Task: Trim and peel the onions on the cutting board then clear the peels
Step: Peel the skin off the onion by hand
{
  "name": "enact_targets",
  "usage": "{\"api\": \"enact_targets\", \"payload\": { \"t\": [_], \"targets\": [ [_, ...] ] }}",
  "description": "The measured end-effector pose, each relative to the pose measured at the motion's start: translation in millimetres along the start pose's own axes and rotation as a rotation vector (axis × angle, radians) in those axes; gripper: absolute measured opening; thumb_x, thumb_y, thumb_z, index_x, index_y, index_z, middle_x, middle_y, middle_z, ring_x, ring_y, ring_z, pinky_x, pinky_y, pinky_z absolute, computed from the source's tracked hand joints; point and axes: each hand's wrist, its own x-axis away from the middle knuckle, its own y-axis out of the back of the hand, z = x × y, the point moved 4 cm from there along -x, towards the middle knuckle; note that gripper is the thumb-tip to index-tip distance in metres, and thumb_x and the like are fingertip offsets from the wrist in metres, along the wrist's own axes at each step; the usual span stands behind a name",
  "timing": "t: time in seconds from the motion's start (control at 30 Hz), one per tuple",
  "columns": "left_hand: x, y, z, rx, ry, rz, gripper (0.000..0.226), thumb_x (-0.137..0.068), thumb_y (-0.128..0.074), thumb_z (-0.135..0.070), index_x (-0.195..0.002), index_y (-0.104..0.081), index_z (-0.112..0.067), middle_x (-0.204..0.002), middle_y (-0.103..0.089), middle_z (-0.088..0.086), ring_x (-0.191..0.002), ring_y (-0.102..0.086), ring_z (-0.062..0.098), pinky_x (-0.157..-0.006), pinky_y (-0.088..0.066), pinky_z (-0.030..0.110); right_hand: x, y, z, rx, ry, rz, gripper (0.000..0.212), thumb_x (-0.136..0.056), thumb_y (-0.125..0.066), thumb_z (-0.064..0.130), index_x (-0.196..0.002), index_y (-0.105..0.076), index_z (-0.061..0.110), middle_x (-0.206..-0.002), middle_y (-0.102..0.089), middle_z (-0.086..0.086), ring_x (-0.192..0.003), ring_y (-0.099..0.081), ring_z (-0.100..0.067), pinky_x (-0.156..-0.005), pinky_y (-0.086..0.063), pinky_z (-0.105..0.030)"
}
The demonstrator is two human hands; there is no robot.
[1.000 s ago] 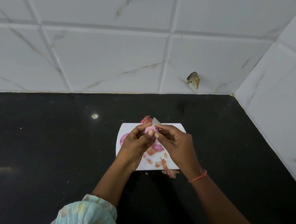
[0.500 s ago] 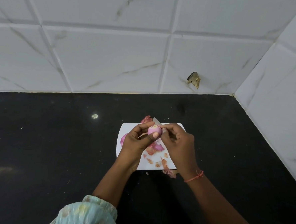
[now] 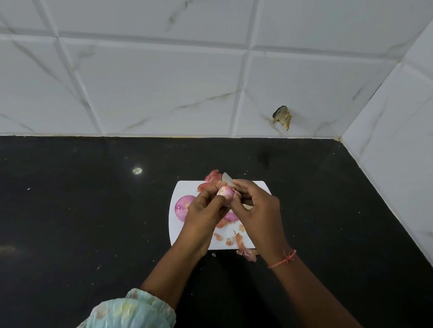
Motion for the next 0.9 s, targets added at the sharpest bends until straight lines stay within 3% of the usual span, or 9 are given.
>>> {"api": "enact_targets", "payload": {
  "t": [0.13,0.3,0.4,0.57,0.63,0.7,0.77,0.83,0.9],
  "targets": [
    [2,-1,-1,-0.023,-0.020,-0.015,0.025,-0.098,-0.065,-0.021,-0.121,-0.069,-0.013,-0.117,-0.073,0.010,-0.114,-0.069,0.024,-0.108,-0.049,0.045,-1,-1,-6,-0.024,-0.002,0.001,0.024,-0.088,-0.071,0.020,-0.112,-0.072,0.017,-0.100,-0.073,0.007,-0.090,-0.068,-0.006,-0.078,-0.058,-0.023],
    [6,-5,-5,-0.024,0.011,-0.009,0.028,-0.098,-0.062,-0.027,-0.120,-0.069,-0.013,-0.112,-0.076,0.007,-0.108,-0.072,0.020,-0.101,-0.053,0.037,-3,1,-9,-0.083,-0.018,-0.017,0.023,-0.086,-0.071,0.008,-0.108,-0.072,0.016,-0.097,-0.070,0.012,-0.091,-0.066,-0.001,-0.077,-0.051,-0.009],
    [4,-2,-4,0.009,0.060,-0.023,0.026,-0.101,-0.059,-0.025,-0.119,-0.070,-0.010,-0.110,-0.076,0.010,-0.106,-0.073,0.023,-0.094,-0.056,0.035,-5,1,-11,-0.078,0.011,-0.012,0.022,-0.086,-0.071,0.006,-0.106,-0.072,0.015,-0.098,-0.070,0.009,-0.091,-0.065,-0.004,-0.076,-0.051,-0.011],
    [1,-1,-2,0.042,0.120,-0.034,0.026,-0.097,-0.055,-0.013,-0.084,-0.077,-0.010,-0.091,-0.075,0.014,-0.086,-0.072,0.024,-0.079,-0.060,0.031,-4,-4,-9,0.033,0.107,0.013,0.015,-0.091,-0.066,0.015,-0.105,-0.072,0.013,-0.099,-0.065,0.005,-0.089,-0.063,-0.007,-0.075,-0.054,-0.019],
    [2,-2,1,0.031,0.114,-0.028,0.026,-0.100,-0.059,-0.028,-0.097,-0.076,-0.009,-0.094,-0.076,0.013,-0.088,-0.072,0.022,-0.084,-0.059,0.033,-3,-7,-9,0.067,0.128,0.033,0.015,-0.093,-0.064,0.018,-0.106,-0.070,0.013,-0.105,-0.064,0.005,-0.092,-0.062,-0.006,-0.075,-0.054,-0.021],
    [2,1,3,0.027,0.095,-0.011,0.040,-0.090,-0.065,-0.042,-0.111,-0.074,-0.009,-0.104,-0.076,0.014,-0.096,-0.071,0.025,-0.095,-0.056,0.040,-3,-9,-9,0.087,0.113,0.052,0.018,-0.095,-0.062,0.024,-0.109,-0.068,0.015,-0.109,-0.067,0.004,-0.096,-0.063,-0.008,-0.078,-0.056,-0.025],
    [1,3,4,0.019,0.085,0.028,0.048,-0.083,-0.071,-0.046,-0.114,-0.074,-0.010,-0.110,-0.074,0.018,-0.099,-0.066,0.027,-0.100,-0.051,0.045,-3,-8,-10,0.079,0.062,0.058,0.019,-0.094,-0.060,0.029,-0.108,-0.069,0.018,-0.100,-0.070,0.006,-0.091,-0.064,-0.007,-0.076,-0.057,-0.028],
    [-1,6,5,-0.006,0.093,0.072,0.052,-0.081,-0.074,-0.048,-0.116,-0.074,-0.010,-0.109,-0.074,0.018,-0.097,-0.065,0.025,-0.096,-0.054,0.042,-6,-4,-12,0.041,0.015,0.033,0.017,-0.093,-0.063,0.027,-0.105,-0.070,0.018,-0.093,-0.071,0.008,-0.086,-0.066,-0.005,-0.075,-0.057,-0.025],
    [-1,6,4,0.013,0.120,0.104,0.048,-0.084,-0.069,-0.039,-0.120,-0.070,-0.006,-0.099,-0.076,0.010,-0.086,-0.069,0.015,-0.080,-0.057,0.028,-7,-1,-13,-0.036,-0.031,-0.002,0.013,-0.092,-0.066,0.021,-0.102,-0.071,0.015,-0.090,-0.072,0.009,-0.084,-0.068,-0.003,-0.075,-0.057,-0.022]
  ]
}}
